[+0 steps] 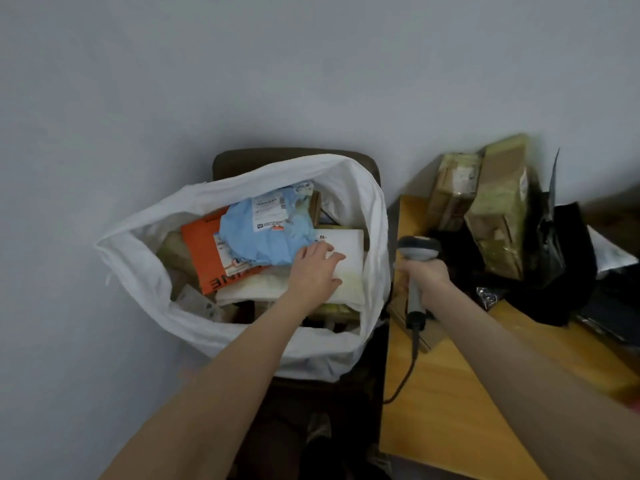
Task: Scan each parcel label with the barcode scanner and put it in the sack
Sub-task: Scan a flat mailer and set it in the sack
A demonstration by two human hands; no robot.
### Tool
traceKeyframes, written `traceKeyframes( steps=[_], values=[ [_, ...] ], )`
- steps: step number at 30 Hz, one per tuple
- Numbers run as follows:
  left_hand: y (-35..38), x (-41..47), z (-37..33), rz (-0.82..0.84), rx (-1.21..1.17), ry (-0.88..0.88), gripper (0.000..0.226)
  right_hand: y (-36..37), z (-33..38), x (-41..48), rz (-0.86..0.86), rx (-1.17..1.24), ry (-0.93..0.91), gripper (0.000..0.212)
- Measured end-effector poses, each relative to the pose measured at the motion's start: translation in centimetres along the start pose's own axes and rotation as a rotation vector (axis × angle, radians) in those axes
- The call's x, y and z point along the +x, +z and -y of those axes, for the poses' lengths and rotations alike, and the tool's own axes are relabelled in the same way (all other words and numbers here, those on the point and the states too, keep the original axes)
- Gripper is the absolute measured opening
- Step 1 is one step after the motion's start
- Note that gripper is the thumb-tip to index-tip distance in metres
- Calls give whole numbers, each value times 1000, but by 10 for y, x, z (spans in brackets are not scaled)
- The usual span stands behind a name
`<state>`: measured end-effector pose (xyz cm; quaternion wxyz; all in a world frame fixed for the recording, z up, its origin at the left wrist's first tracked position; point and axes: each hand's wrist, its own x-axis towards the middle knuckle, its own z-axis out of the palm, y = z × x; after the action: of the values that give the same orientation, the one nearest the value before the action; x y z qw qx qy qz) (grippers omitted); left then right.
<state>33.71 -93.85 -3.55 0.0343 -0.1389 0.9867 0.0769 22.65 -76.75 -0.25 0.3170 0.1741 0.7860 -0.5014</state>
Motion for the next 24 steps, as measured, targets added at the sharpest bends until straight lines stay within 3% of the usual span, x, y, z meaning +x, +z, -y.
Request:
traceKeyframes(
  steps=[4,8,11,15,16,19,20,22,24],
  values=[
    [22,-17,-17,-152,9,40,40,17,-58,5,16,30,60,40],
    [29,-21,-12,-299,40,8,51,42,-81,14,4,-50,38,56],
    [34,-32,-7,-344,63,48,55,51,-84,17,-34,-92,49,51],
    [37,-59,8,-398,95,155,42,49,-84,14,-61,-122,60,33],
    [34,-67,9,-332,122,168,44,47,-84,12,-68,-125,62,32],
    [33,-84,0,231,218,30,67,42,-87,4,-58,-65,45,43],
    [36,-87,-3,350,233,-29,68,41,-89,1,-41,-26,48,48],
    [40,-89,-8,413,204,-82,51,39,-93,-5,-14,38,65,55],
    [35,-89,-10,319,126,-110,29,36,-95,-8,-12,65,50,61]
  ],
)
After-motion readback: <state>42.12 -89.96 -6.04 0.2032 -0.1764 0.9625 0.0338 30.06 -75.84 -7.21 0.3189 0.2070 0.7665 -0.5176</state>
